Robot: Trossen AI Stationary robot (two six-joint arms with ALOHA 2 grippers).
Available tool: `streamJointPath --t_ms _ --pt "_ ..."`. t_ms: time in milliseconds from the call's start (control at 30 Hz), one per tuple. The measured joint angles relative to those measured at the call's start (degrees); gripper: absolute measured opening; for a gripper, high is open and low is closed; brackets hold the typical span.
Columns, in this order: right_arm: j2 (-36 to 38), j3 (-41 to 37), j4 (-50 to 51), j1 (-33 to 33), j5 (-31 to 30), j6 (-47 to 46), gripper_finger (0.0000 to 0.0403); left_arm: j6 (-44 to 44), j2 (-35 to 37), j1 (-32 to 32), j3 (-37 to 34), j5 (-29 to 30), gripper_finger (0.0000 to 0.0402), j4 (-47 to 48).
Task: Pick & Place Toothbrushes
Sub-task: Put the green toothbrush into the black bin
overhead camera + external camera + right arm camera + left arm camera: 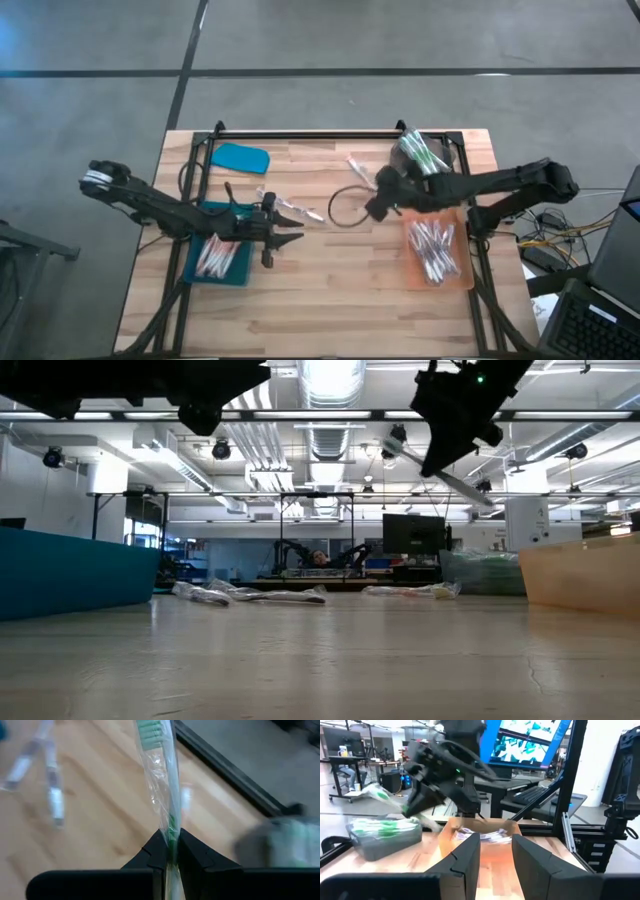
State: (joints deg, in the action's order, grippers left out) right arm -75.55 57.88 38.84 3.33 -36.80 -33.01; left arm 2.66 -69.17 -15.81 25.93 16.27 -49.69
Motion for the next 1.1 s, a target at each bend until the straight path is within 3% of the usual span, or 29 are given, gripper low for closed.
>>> streamJointPath --t_ms 333,567,867,1100 --pt "1.4 10.1 19.9 -15.7 1.6 0.0 0.0023 0.6 0.0 0.0 0.2 0.6 0.0119 -0.4" --pt "1.3 14.2 21.1 -29.2 11.2 2.7 0.0023 3.9 0.0 0.0 0.1 0.6 0.0119 -0.4" --pt "1.1 13.3 22.8 -40.4 11.8 6.5 0.0022 3.8 0.0 0.0 0.1 0.6 0.0120 -0.4" --pt "-1.5 11.5 23.6 -45.5 12.0 8.9 0.0022 1.9 0.0 0.1 0.1 0.8 0.0120 -0.4"
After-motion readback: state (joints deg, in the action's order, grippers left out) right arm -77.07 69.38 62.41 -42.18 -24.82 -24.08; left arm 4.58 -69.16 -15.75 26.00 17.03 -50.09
